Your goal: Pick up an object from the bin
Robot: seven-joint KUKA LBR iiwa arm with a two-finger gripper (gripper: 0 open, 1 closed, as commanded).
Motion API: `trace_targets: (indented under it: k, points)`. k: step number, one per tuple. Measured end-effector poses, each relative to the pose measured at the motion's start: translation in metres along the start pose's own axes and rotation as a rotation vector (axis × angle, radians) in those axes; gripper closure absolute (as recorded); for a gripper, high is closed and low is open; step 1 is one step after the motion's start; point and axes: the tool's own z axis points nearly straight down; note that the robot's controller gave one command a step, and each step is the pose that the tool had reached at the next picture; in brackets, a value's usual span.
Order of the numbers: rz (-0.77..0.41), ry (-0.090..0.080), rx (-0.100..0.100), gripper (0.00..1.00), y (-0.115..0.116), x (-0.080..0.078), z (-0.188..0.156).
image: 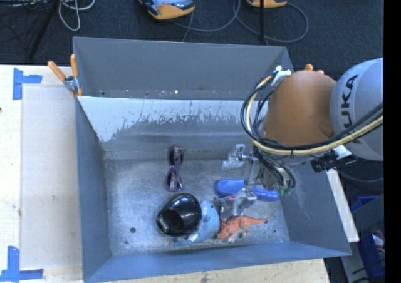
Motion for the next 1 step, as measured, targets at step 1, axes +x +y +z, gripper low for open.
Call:
trace_targets:
  k: [1]
  points:
    - [-0.11, 0.009, 0.0, 0.0, -0.0101, 0.0108, 0.0359]
